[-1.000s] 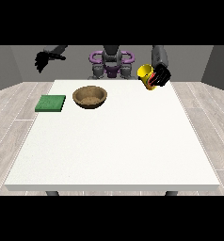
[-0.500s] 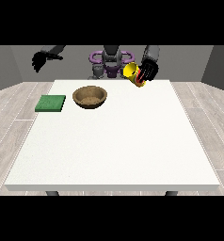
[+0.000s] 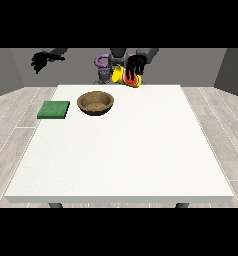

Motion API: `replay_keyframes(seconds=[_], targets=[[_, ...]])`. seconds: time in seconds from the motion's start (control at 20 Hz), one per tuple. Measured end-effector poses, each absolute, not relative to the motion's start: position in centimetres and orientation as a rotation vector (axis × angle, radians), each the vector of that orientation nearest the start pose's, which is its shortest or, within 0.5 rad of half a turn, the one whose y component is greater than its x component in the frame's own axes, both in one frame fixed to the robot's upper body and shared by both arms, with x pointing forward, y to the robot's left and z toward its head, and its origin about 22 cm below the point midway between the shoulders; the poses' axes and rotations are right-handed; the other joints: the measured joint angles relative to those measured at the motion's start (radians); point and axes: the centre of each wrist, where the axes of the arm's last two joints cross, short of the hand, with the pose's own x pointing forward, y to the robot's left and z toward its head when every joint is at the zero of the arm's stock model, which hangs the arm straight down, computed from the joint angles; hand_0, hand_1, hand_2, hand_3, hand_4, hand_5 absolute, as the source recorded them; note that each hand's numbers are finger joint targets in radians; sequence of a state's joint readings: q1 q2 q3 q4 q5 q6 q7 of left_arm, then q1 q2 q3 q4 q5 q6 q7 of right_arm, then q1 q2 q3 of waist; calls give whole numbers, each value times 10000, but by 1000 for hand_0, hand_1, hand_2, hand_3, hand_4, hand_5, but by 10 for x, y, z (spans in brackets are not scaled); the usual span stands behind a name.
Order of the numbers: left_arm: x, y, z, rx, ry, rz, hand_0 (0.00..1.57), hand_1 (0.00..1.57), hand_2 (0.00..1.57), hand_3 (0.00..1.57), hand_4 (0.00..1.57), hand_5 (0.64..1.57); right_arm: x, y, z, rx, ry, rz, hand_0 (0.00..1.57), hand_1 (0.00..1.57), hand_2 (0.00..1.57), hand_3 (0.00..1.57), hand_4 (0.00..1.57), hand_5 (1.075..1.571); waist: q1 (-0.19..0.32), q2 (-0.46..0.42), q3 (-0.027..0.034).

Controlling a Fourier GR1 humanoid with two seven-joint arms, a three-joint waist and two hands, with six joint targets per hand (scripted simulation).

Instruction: Pick the cup and pour the ball into the bowl, then pick the bowl and place it on the pad

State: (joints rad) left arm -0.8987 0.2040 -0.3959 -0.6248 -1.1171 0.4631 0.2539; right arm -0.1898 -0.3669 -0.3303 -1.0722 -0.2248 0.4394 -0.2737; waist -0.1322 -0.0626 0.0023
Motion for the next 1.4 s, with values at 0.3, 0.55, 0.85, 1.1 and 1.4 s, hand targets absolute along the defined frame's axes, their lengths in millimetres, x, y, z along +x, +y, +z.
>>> replay_keyframes(seconds=[0.3, 0.55, 0.85, 1.1, 1.4], targets=[[404, 87, 45, 14809, -14709, -15773, 1536, 1536, 1571, 1571, 1571, 1124, 268, -408, -15, 634, -16418, 137, 0, 0, 0, 0, 0, 1570, 47, 76, 3], [397, 64, 38, 16775, -13317, -18832, 1479, 1479, 1571, 1571, 1474, 1234, 269, -406, -19, 801, -16306, 258, 0, 0, 0, 0, 0, 1571, -26, -10, -1], [388, 51, 29, 18027, -12118, -21173, 1446, 1446, 1571, 1571, 1529, 1129, 265, -417, -18, 696, -16241, 127, 0, 0, 0, 0, 0, 1570, 110, -69, -14], [387, 47, 34, 18073, -12141, -21490, 1480, 1480, 1571, 1571, 1495, 1222, 270, -414, -14, 675, -15874, 65, 0, 0, 0, 0, 0, 1569, 299, -158, -22], [397, 75, 52, 14432, -14481, -14697, 1175, 1175, 1443, 1274, 1465, 1170, 250, -419, -29, 430, -15420, -483, 0, 0, 0, 0, 104, 1565, 869, -379, -105]])
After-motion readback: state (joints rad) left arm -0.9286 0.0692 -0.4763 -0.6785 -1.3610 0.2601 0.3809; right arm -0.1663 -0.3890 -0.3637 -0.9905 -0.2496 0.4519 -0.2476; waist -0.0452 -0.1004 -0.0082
